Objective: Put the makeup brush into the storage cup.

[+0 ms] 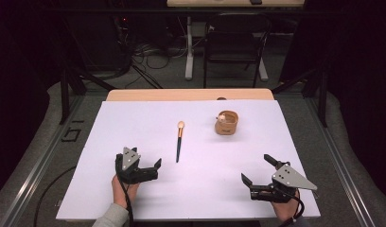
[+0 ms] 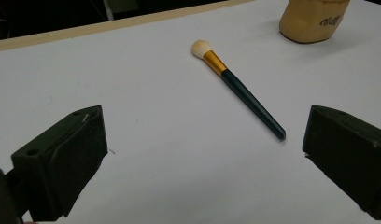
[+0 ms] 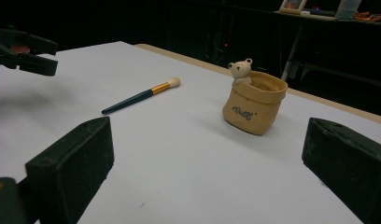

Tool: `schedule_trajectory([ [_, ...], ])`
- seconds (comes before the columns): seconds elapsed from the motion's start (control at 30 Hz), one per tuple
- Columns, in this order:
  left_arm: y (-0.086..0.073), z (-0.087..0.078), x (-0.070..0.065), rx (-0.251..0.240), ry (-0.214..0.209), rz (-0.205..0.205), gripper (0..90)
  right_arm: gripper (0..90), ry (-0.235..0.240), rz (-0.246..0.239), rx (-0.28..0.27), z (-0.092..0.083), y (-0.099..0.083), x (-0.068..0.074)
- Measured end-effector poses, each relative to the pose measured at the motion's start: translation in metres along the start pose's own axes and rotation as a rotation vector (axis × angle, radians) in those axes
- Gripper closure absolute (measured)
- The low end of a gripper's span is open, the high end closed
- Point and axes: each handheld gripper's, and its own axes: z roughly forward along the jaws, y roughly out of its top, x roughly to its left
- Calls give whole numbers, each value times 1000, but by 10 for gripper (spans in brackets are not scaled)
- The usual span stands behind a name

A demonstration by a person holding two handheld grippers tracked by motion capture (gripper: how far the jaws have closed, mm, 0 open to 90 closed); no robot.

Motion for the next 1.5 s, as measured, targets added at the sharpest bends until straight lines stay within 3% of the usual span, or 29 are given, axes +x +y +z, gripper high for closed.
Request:
schedule_trajectory([
  [0.13,5,6,-4,35,1,-4,1,20,-1,9,2,-1,0,0],
  [0.17,7,10,-5,63,2,-27,1,20,-3,10,3,-1,0,-1],
  [0.27,8,13,-6,82,10,-39,1,20,-3,23,-3,-1,0,-1],
  [0.6,28,22,-11,126,37,-27,2,20,8,15,-1,-1,0,-1],
  [0.97,52,39,-20,212,26,-6,3,20,20,18,-1,-1,1,-1],
  [1.5,80,58,-26,333,23,-40,6,21,18,27,0,0,1,-2],
])
